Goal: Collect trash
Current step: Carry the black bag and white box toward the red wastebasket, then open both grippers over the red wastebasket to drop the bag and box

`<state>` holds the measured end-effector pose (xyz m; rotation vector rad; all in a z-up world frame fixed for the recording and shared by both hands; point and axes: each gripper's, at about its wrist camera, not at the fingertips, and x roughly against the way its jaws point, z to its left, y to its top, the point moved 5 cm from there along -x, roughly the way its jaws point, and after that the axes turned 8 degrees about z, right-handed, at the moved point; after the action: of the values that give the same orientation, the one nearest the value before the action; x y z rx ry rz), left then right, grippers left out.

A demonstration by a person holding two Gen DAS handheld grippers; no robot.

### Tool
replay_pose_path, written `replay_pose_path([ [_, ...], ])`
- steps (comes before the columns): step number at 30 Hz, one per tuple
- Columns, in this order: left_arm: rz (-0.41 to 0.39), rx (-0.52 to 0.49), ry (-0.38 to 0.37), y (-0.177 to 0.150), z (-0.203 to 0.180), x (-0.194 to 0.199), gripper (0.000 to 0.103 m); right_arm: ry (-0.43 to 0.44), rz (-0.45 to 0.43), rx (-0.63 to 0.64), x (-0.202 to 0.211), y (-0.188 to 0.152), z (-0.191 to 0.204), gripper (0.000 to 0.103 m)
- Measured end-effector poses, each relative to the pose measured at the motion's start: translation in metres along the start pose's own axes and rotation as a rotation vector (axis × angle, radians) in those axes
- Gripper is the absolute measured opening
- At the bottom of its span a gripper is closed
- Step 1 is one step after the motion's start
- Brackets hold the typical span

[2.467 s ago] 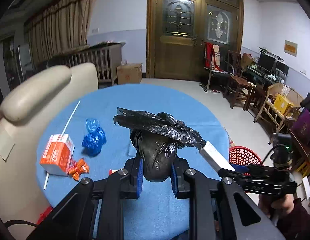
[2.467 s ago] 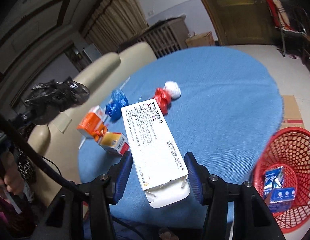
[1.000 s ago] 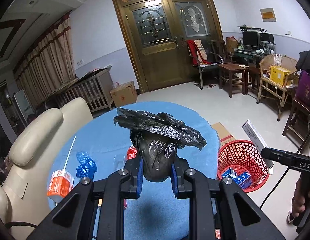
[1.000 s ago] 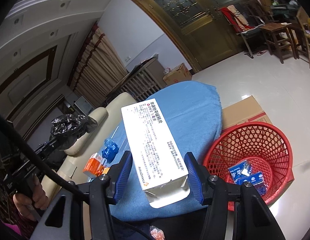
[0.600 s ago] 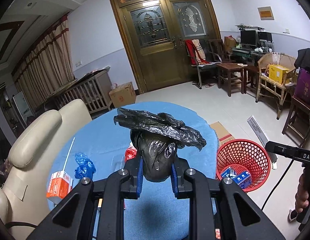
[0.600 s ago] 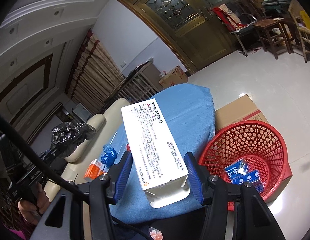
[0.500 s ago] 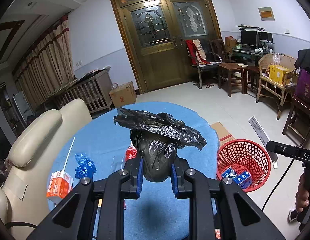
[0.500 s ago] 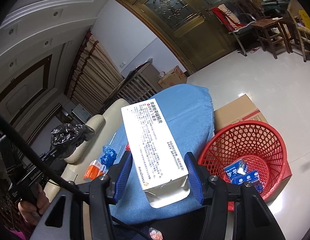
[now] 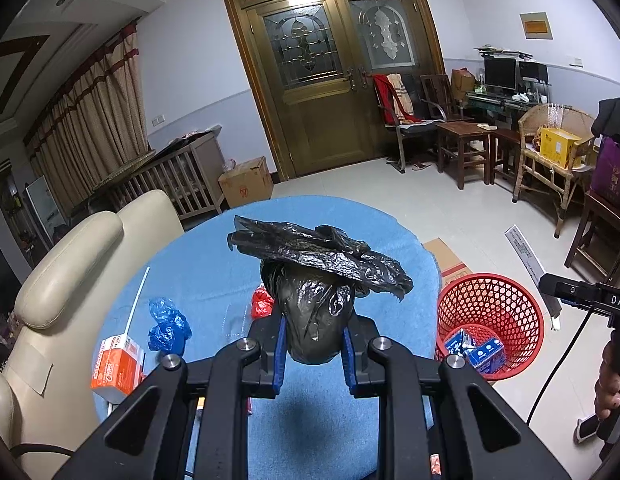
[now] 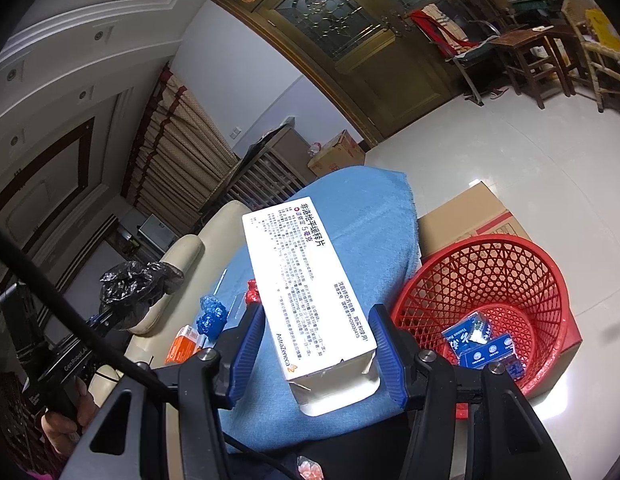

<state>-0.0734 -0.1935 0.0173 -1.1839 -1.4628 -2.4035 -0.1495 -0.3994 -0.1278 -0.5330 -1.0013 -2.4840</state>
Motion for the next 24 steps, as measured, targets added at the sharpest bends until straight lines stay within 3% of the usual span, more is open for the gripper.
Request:
replay_pose_path([
  [4,0.006,-0.001,-0.026,0.002,-0.004,-0.003,0.024,-0.013,-0.002,-0.015,0.003,0.0,-0.005,0.057],
  [13,0.089,-0.026,-0.209,-0.003,-0.036,-0.032,0.024,-0.044,-0.024,-0.095,0.014,-0.001,-0.031,0.058],
  [24,0.256,-0.107,-0.433,0.005,-0.125,-0.095,0.024,-0.098,-0.065,-0.28,0.023,-0.009,-0.095,0.058],
])
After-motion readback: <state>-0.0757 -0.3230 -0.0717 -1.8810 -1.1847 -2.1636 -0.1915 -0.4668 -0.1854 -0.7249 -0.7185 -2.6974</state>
